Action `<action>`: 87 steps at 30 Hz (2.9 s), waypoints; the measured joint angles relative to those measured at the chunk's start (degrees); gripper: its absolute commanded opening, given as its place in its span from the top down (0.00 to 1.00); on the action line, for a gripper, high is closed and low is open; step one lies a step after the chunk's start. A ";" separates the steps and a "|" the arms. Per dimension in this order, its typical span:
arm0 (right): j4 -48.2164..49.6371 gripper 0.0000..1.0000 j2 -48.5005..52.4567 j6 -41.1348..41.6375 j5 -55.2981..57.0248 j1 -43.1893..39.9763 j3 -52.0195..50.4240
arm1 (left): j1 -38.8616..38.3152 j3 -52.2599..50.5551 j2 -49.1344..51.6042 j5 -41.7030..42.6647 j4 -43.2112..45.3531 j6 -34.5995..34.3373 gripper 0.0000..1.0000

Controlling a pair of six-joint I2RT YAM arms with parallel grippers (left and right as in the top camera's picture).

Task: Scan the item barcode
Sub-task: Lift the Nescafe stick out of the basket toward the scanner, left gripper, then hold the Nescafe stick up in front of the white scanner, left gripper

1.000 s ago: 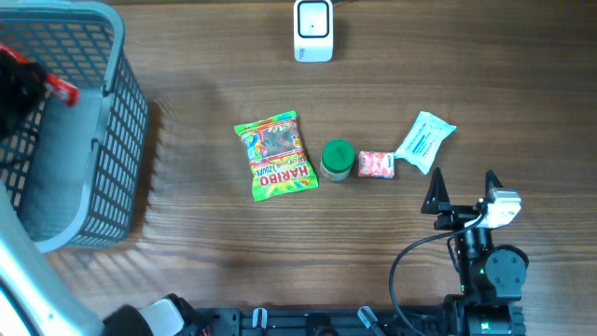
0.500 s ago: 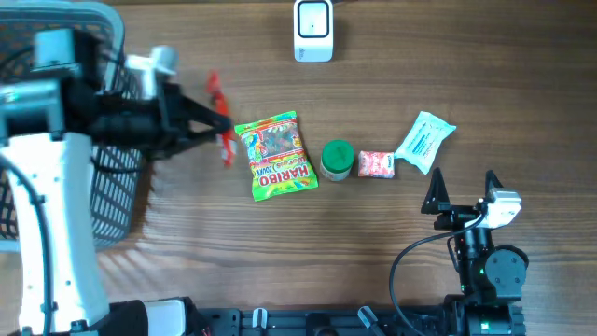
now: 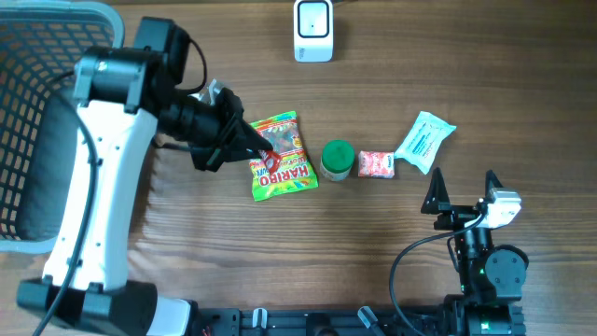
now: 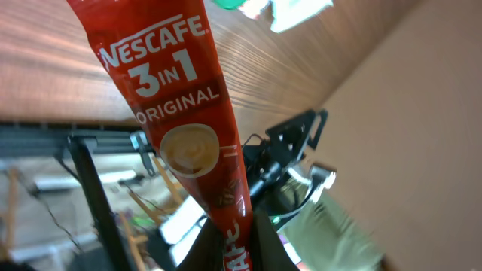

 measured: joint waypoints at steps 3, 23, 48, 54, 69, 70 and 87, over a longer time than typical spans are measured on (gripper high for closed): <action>0.00 0.00 0.00 0.00 0.00 0.00 0.00 | -1.27 0.00 1.73 -2.73 0.00 -13.33 0.96; -0.02 0.00 0.00 0.00 0.00 0.00 0.00 | -3.52 -0.42 2.10 -4.92 26.18 -48.68 0.96; 0.00 0.00 0.00 0.00 0.00 0.00 0.00 | -12.28 -0.46 2.16 42.71 47.98 71.45 0.96; 0.00 0.00 0.00 0.00 0.00 0.00 0.00 | -12.52 -0.46 2.16 43.19 50.40 74.03 0.96; 0.00 0.00 0.00 0.00 0.00 0.00 0.00 | -14.78 -0.46 5.77 -34.56 50.71 45.57 0.96; 0.00 0.00 0.00 0.00 0.00 0.00 0.00 | -14.75 -0.46 7.43 -38.58 52.37 44.96 0.96; 0.00 0.00 0.00 0.00 0.00 0.00 0.00 | -14.10 -0.48 37.94 -54.55 79.14 43.08 0.96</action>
